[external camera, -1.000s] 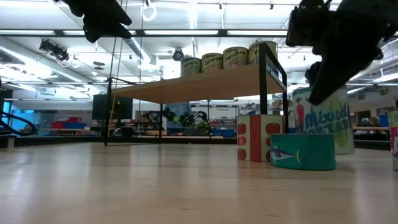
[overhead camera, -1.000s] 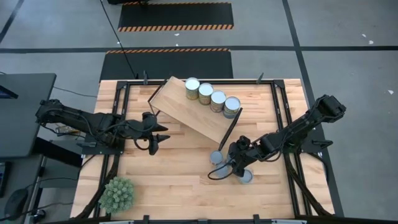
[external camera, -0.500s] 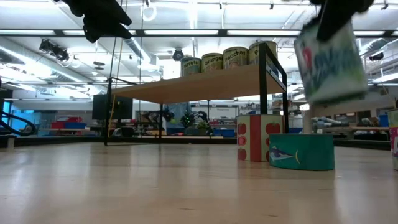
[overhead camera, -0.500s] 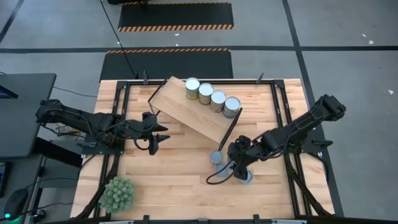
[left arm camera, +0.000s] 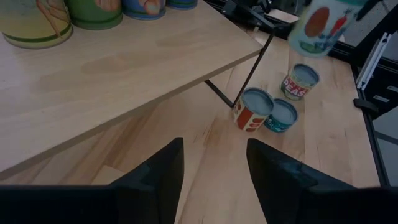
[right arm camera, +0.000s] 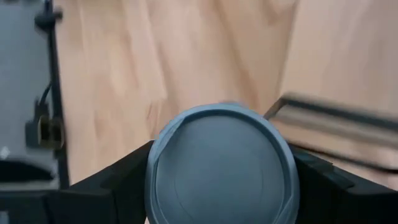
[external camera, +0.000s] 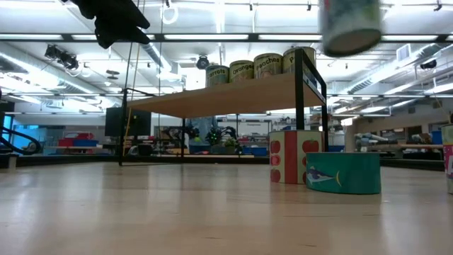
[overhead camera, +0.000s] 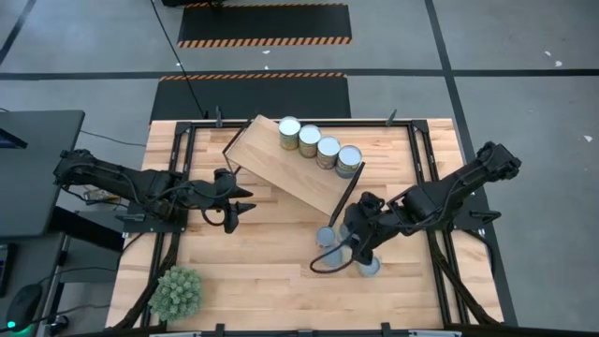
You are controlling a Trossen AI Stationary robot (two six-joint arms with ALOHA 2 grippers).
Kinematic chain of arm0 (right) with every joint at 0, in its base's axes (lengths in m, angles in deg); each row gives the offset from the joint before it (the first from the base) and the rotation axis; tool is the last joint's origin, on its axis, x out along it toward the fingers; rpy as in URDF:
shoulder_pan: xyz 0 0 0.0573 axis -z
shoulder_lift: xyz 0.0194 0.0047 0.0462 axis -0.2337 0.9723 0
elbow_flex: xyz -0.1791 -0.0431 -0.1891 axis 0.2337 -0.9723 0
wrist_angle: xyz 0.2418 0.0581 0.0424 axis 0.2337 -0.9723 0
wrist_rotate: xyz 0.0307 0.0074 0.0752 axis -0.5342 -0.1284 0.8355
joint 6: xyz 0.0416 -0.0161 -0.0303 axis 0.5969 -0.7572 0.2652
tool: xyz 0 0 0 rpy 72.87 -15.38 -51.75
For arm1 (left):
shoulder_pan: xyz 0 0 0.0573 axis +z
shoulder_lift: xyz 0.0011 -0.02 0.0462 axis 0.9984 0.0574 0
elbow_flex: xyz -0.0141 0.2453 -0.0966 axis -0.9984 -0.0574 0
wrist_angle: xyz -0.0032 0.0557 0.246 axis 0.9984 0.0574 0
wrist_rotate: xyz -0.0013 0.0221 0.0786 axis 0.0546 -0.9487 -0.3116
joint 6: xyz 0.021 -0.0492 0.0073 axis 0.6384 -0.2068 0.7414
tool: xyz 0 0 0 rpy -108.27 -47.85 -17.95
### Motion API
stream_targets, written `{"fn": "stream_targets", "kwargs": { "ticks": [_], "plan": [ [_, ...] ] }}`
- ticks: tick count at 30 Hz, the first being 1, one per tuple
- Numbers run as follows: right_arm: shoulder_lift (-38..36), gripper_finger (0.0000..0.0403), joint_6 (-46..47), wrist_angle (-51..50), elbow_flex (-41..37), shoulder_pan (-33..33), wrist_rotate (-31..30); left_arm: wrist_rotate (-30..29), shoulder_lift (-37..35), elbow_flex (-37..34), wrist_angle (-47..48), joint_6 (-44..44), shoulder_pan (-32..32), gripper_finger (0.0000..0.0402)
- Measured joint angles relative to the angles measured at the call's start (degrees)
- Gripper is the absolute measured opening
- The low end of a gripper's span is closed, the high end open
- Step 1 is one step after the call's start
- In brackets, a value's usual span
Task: Pick and place cans onto a shelf
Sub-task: Put the canned mixed vegetables on the shelf
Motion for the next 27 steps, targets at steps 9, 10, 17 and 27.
{"fn": "stream_targets", "kwargs": {
  "ticks": [9, 10, 17, 27],
  "plan": [
    [-1.29, 0.0296, -1.90, 0.35, 2.70, 4.40, -3.94, 0.01, 0.00, 0.00, -0.02, -0.39, 0.02, 0.0180],
    [-1.70, 0.0296, -2.16, 0.42, 2.70, 5.12, -4.21, 0.02, 0.00, 0.00, -0.04, -0.39, 0.00, 0.0180],
    [-4.14, 0.0296, -4.93, 2.64, 2.70, 8.75, -10.14, -0.30, 0.00, 0.02, -0.04, -0.43, 0.00, 0.0180],
    [-2.01, 0.0296, -13.15, 5.95, 2.69, 17.43, -9.72, -2.25, -0.02, 0.02, -0.21, -0.46, 0.00, 0.0180]
  ]
}}
